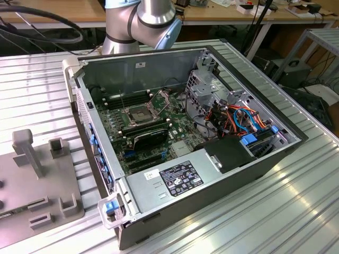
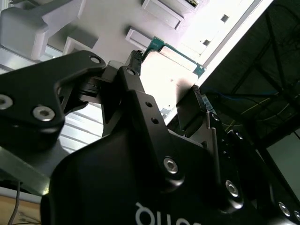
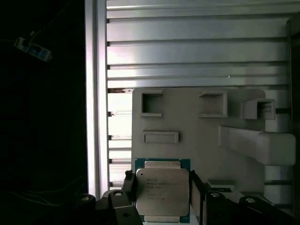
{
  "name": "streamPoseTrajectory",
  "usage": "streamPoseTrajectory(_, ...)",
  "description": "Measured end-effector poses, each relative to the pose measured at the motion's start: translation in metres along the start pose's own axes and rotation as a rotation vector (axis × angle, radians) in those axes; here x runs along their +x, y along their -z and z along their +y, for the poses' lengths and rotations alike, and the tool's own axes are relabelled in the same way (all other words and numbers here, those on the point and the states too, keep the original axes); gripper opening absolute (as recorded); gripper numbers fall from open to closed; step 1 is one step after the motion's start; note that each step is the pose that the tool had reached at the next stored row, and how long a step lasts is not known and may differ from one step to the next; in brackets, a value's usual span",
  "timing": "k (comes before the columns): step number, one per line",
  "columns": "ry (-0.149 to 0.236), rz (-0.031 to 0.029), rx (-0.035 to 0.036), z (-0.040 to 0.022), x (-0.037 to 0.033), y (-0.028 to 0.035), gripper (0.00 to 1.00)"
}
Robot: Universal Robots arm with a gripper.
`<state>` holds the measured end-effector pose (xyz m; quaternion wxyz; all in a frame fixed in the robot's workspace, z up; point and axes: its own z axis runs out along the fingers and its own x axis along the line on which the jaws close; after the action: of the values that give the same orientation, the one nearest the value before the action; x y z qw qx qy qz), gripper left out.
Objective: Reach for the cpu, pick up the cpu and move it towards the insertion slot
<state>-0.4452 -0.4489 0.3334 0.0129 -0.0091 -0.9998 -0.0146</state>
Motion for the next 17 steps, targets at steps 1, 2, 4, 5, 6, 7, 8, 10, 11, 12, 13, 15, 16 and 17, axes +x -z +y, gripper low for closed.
streamPoseTrajectory(1, 0.0, 0.0, 0.0, 0.0001, 0.0001, 0.0027, 0.55)
streamPoseTrajectory(2, 0.0, 0.0, 0.0, 0.0001, 0.0001, 0.0043, 0.55)
streamPoseTrajectory(4, 0.0, 0.0, 0.0, 0.0002, 0.0002, 0.0082, 0.55)
streamPoseTrajectory(5, 0.0, 0.0001, 0.0, 0.0003, 0.0003, 0.0099, 0.55)
streamPoseTrajectory(6, 0.0, -0.0001, 0.0, 0.0004, 0.0003, 0.0121, 0.55)
streamPoseTrajectory(7, 0.0, 0.0001, 0.0, 0.0004, 0.0004, 0.0143, 0.55)
streamPoseTrajectory(8, 0.0, 0.0, 0.0, 0.0006, 0.0005, 0.0189, 0.55)
streamPoseTrajectory(10, 0.0, 0.0, 0.0, 0.0008, 0.0006, 0.0265, 0.55)
streamPoseTrajectory(11, 0.0, -0.0001, -0.0001, 0.0009, 0.0006, 0.0297, 0.55)
streamPoseTrajectory(12, 0.0, 0.0, 0.0, 0.0009, 0.0006, 0.0321, 0.55)
streamPoseTrajectory(13, 0.0, 0.0, 0.0, 0.001, 0.0006, 0.0341, 0.55)
streamPoseTrajectory(15, 0.0, 0.0001, 0.0, 0.0011, 0.0006, 0.0385, 0.55)
streamPoseTrajectory(16, 0.0, 0.0, 0.0, 0.0012, 0.0006, 0.04, 0.55)
streamPoseTrajectory(17, 0.0, -0.0001, -0.0001, 0.0012, 0.0006, 0.0418, 0.55)
